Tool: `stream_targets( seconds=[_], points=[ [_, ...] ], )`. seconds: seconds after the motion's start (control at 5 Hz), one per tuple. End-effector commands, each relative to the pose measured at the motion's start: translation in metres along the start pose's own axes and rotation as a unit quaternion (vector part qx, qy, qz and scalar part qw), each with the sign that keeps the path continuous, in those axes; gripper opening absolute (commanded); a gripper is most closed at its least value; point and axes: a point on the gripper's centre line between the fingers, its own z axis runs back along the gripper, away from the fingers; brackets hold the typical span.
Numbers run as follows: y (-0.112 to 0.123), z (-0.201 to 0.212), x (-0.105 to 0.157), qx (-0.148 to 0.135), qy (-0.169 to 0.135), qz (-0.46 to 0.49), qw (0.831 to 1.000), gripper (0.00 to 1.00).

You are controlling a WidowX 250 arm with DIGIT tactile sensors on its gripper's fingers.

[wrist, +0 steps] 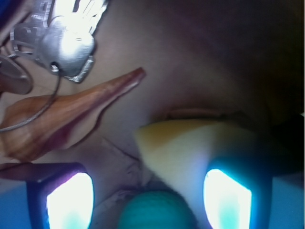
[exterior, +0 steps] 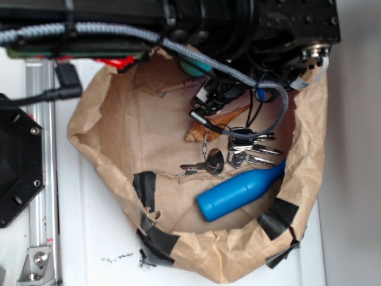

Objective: Grab the green sponge.

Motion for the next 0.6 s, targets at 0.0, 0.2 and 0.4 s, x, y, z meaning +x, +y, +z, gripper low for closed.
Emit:
stream_targets(
  seconds=[0.0, 0.2, 0.4],
  points=[
    [0.0372, -0.0043, 0.0019, 0.036, -0.011, 0.116, 0.992, 1.0],
    [0.0376, -0.0099, -0.0025, 0.029, -0.02, 0.157, 0.987, 0.0],
    [0.0365, -0.009, -0.0039, 0.024, -0.024, 0.157, 0.987, 0.0]
  ],
)
